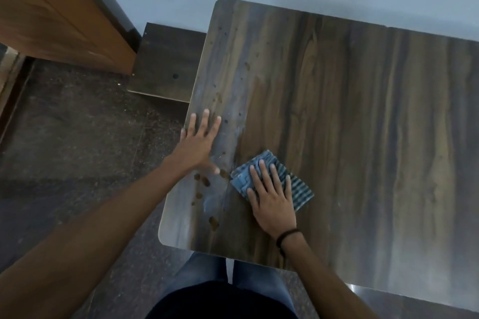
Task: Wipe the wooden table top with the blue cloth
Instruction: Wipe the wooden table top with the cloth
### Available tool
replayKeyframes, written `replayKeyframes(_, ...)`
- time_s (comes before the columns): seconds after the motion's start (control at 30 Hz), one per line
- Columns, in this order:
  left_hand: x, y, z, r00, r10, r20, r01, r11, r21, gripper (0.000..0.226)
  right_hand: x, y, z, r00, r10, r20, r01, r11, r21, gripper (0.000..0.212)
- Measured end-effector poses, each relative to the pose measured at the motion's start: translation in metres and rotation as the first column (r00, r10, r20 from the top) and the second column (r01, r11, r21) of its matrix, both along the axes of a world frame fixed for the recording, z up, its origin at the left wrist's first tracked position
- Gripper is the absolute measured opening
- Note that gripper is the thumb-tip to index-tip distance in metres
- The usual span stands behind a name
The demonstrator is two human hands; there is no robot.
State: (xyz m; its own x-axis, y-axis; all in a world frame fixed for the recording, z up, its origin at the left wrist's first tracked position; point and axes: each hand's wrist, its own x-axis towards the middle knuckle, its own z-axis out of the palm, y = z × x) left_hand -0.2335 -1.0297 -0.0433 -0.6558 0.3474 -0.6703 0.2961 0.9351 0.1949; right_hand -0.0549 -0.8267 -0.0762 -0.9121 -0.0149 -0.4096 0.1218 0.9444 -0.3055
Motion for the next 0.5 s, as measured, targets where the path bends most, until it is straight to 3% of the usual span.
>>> replayKeyframes(0.17,-0.067,0.026,0.005,0.995,0.097,-0.037,-0.096,0.994,0.045,0.151,-0.051,0.009,-0.005,0.997,-0.024,-0.07,0.025,1.0,0.017,0.058)
replayKeyframes(0.33,-0.091,0.04,-0.001,0.991,0.104,0.081,-0.104,0.995,-0.008,0.159,-0.19,0.04,-0.01,0.976,-0.168,-0.14,0.169,0.986,-0.001,0.056)
replayKeyframes(0.5,-0.087,0.039,-0.007,0.995,0.095,0.03,-0.095,0.995,-0.026,0.161,-0.319,0.074,-0.011,0.971,-0.192,-0.145,0.191,0.981,-0.019,0.058)
